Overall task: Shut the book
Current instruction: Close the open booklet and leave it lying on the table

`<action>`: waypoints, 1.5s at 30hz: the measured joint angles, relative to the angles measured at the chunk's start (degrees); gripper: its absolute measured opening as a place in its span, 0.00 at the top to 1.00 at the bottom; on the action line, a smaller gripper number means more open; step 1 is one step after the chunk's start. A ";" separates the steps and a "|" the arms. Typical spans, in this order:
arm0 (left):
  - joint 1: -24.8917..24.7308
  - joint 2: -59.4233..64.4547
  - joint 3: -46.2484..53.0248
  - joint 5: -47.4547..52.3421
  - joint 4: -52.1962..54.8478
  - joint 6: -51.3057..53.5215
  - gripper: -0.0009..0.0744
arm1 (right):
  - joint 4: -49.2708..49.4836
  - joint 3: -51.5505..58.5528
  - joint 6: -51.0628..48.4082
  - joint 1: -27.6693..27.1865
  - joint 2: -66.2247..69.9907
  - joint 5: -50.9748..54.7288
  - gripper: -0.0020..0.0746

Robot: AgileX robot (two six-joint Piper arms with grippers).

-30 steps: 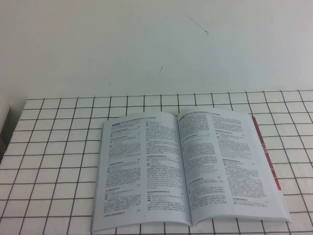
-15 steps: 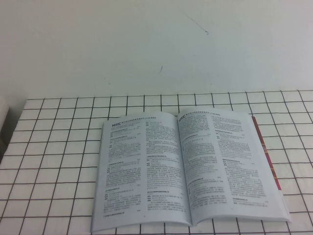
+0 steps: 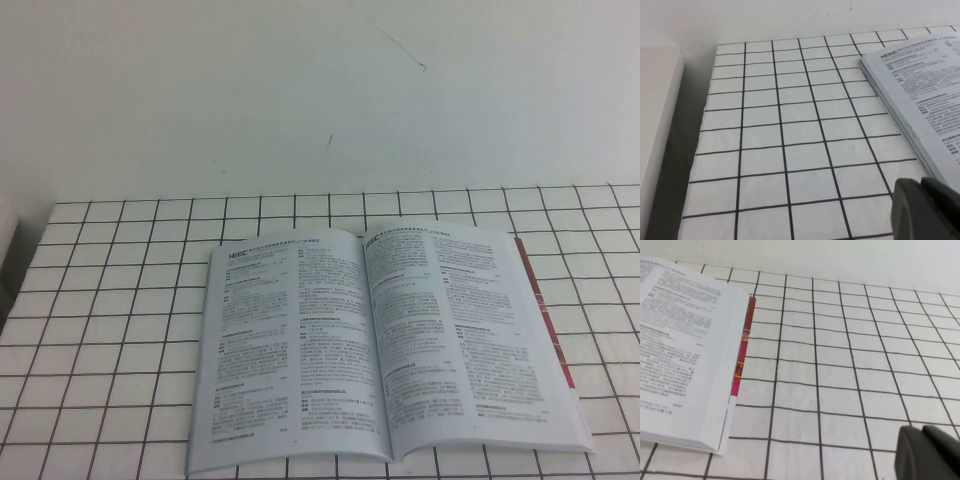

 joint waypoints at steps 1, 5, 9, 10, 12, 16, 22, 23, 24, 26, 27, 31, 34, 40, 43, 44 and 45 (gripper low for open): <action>0.00 0.00 0.00 0.00 0.00 0.00 0.99 | 0.00 0.00 0.00 0.00 0.00 0.00 0.98; 0.00 0.00 0.00 0.00 0.00 0.00 0.99 | 0.00 0.00 0.00 0.00 0.00 0.00 0.98; 0.00 0.00 0.00 0.00 0.00 0.00 0.99 | -0.09 0.00 0.00 0.00 0.00 0.00 0.98; 0.00 0.00 0.00 0.00 0.00 0.00 0.99 | -0.09 0.00 0.00 0.00 0.00 0.00 0.98; 0.00 0.00 0.00 0.00 0.00 0.00 0.99 | -0.09 0.00 0.00 0.00 0.00 0.00 0.98; 0.00 0.00 0.00 0.00 0.00 0.00 0.99 | -0.09 0.00 -0.86 0.00 0.00 0.00 0.98; 0.00 0.00 0.00 0.00 0.00 0.00 0.99 | -0.09 0.00 -0.98 0.00 0.00 0.00 0.98; 0.00 0.00 0.00 0.00 0.00 0.00 0.99 | -0.09 0.00 -0.98 0.00 0.00 0.00 0.98; 0.00 0.00 0.00 0.00 0.00 0.00 0.99 | -0.09 0.00 -0.98 0.00 0.00 -0.10 0.98; 0.00 0.00 0.00 0.00 0.00 0.00 0.99 | -0.09 0.00 -0.98 0.00 0.00 -0.10 0.98; 0.00 0.00 0.00 0.00 0.00 0.00 0.99 | -0.09 0.00 -0.98 0.00 0.00 -0.21 0.98; 0.00 0.00 0.00 -0.13 0.32 0.00 0.99 | 0.01 0.12 -1.50 0.00 0.00 -1.28 0.98; 0.00 0.00 0.27 -2.81 1.33 0.00 0.99 | 0.01 0.37 -1.71 0.00 0.00 -3.93 0.98; 0.00 0.00 0.40 -20.41 3.25 0.10 0.99 | 0.01 0.48 -1.71 0.00 0.00 -18.78 0.98; 0.00 0.00 0.40 -32.13 3.63 0.10 0.99 | 0.01 0.48 0.04 0.00 0.00 -28.89 0.98; 0.00 0.00 0.40 -35.46 3.79 0.21 0.99 | 0.01 0.48 0.52 0.00 0.00 -32.45 0.98; 0.00 0.00 0.40 -37.79 3.78 0.21 0.99 | 0.01 0.48 0.79 0.00 0.00 -35.19 0.98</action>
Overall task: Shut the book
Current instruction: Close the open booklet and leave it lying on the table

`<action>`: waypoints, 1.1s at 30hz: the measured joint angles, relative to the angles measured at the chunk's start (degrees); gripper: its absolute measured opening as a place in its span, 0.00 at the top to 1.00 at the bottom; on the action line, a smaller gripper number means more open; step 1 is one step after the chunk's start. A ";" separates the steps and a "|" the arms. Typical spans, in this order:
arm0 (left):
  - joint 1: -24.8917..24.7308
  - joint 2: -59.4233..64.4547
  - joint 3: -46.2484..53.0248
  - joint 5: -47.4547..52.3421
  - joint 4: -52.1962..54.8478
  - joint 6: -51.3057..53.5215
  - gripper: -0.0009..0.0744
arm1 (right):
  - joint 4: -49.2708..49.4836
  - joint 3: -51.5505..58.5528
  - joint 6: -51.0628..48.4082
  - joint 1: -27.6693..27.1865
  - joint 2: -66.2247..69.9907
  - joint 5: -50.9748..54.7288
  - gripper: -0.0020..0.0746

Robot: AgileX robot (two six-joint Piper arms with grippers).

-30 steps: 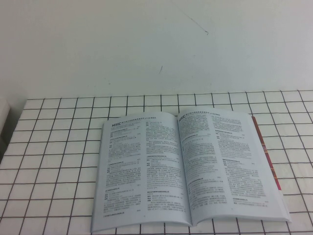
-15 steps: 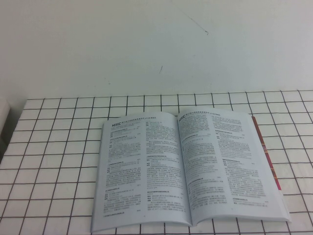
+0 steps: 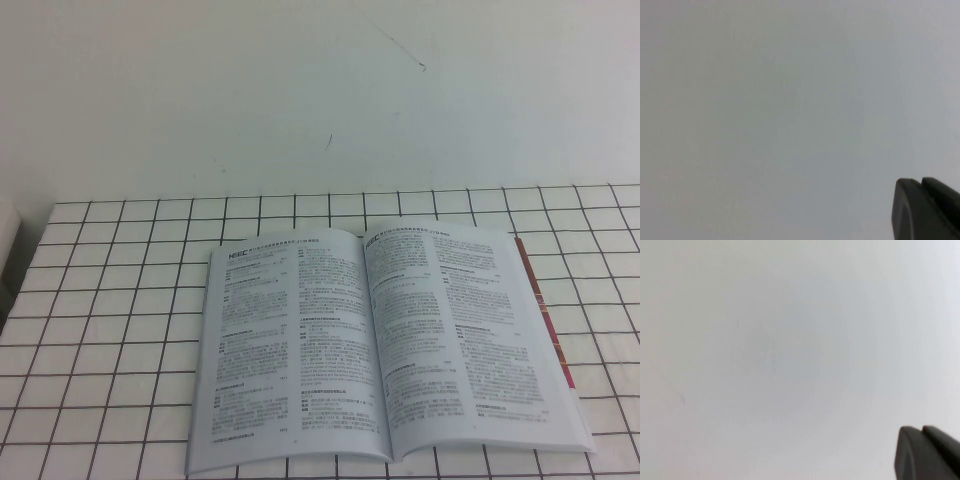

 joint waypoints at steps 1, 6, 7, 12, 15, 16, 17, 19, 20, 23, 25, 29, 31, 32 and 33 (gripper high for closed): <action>0.00 0.00 0.00 -2.52 0.00 0.00 0.99 | 0.00 0.00 0.26 0.00 0.00 -4.02 0.98; 0.00 0.00 0.00 -9.04 0.03 0.00 0.99 | 0.38 0.00 2.66 0.00 0.00 -17.13 0.98; 0.00 0.00 0.00 -9.57 -0.10 -0.14 0.99 | 1.07 0.00 2.64 0.00 0.00 -18.66 0.98; 0.00 0.00 0.00 -10.18 -6.46 -1.78 0.99 | 3.61 0.00 2.53 0.00 0.00 -19.69 0.98; 0.00 0.00 -0.12 -6.47 -11.73 -1.17 0.99 | 3.64 -1.45 2.53 0.00 0.12 -13.73 0.98; 0.00 0.00 -0.81 -3.39 -12.58 -0.77 0.99 | 3.64 -3.19 2.53 0.00 0.52 -9.62 0.98; 0.00 0.00 -2.03 0.87 -12.88 -0.40 0.99 | 3.64 -5.57 2.53 0.00 1.27 -5.39 0.98; 0.00 0.34 -5.69 6.77 -12.88 0.55 0.99 | 3.64 -10.64 2.53 0.00 3.42 2.17 0.98; 0.00 1.03 -7.81 9.60 -12.88 0.80 0.99 | 3.64 -13.66 2.53 0.00 5.03 6.21 0.98; 0.00 5.23 -13.48 16.17 -12.88 1.06 0.99 | 3.64 -22.42 2.53 0.00 11.37 15.60 0.98; 0.00 10.14 -17.59 21.10 -12.65 1.30 0.99 | 3.64 -26.90 2.53 0.00 16.12 19.40 0.98; 0.00 21.42 -23.82 26.01 -12.27 1.52 0.99 | 3.76 -34.90 2.32 0.00 27.93 27.67 0.98; 0.00 26.51 -24.84 25.39 -13.19 1.56 0.99 | 4.74 -38.34 2.01 0.00 34.55 32.12 0.98; 0.00 29.38 -25.06 25.05 -13.76 1.65 0.99 | 5.66 -39.86 0.91 0.00 37.82 34.13 0.98; 0.00 31.74 -25.27 25.05 -14.18 1.69 0.99 | 7.05 -41.33 -1.28 0.00 41.07 35.99 0.98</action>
